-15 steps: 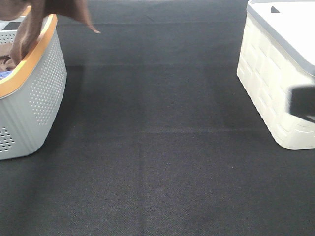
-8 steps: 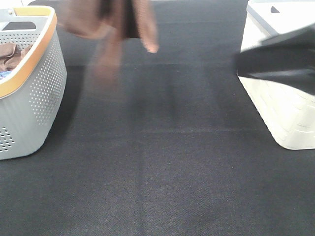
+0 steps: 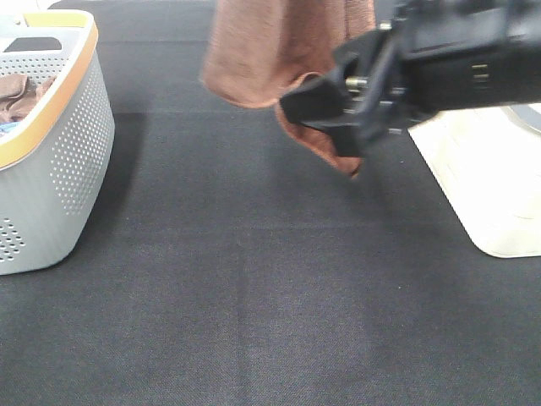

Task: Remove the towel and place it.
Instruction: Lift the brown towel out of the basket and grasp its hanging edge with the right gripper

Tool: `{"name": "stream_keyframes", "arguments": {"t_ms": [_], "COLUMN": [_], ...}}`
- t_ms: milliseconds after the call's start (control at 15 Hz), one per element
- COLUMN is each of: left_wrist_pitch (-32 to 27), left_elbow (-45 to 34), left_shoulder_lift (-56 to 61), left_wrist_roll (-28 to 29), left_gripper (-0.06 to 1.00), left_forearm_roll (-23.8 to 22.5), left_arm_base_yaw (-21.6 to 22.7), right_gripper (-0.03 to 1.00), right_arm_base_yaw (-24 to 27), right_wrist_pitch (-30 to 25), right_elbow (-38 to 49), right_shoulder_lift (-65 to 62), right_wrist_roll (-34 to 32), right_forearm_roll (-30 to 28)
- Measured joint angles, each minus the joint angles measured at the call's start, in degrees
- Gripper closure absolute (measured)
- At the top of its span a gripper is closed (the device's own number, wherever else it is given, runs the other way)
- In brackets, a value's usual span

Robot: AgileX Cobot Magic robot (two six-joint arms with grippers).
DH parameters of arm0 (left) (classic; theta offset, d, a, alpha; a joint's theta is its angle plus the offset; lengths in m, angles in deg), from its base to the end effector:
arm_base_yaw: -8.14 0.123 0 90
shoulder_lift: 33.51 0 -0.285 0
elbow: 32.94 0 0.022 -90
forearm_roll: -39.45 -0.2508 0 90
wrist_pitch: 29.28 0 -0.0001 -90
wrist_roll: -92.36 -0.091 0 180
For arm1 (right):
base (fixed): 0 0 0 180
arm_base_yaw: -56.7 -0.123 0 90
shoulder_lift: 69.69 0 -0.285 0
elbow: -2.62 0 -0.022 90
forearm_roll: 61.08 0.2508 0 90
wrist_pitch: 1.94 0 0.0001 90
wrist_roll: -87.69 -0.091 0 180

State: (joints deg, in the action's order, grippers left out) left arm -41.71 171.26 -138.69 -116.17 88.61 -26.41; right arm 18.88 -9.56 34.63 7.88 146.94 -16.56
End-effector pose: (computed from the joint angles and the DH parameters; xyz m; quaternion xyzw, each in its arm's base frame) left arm 0.3281 -0.2440 0.4603 0.1466 0.6866 -0.3760 0.6047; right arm 0.2036 0.1689 0.2996 -0.3971 0.7436 0.1447 0.5181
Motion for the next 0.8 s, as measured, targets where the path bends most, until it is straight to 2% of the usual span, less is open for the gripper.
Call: {"name": "stream_keyframes", "arguments": {"t_ms": [133,400,533,667,800], "left_wrist_pitch": [1.55,1.78,1.49,0.97,0.06], "left_elbow": [0.00,0.00,0.00,0.00,0.00], "left_shoulder_lift": [0.00,0.00,0.00,0.00,0.00], "left_wrist_roll": [0.00,0.00,0.00,0.00,0.00], "left_gripper": [0.94,0.94,0.94,0.94,0.94], "left_forearm_roll": [-0.34,-1.20,-2.29,-2.81,-3.67], "left_arm_base_yaw": [-0.40,-0.40,-0.40,-0.40,-0.40], "right_gripper": [0.29,0.28,0.28,0.26,0.20], "right_arm_base_yaw": [-3.32,-13.12,-16.27,-16.62,-16.62], "right_wrist_pitch": [6.70,24.75,32.66,34.32,36.73], "right_elbow": [-0.11,-0.11,-0.34,-0.92,-1.60], "right_shoulder_lift": [3.78,10.71,13.35,14.44,16.04], "right_wrist_roll": [-0.06,-0.06,-0.74,-2.69,-8.48], "right_forearm_roll": [0.00,-0.23,-0.29,-0.29,0.74]}}
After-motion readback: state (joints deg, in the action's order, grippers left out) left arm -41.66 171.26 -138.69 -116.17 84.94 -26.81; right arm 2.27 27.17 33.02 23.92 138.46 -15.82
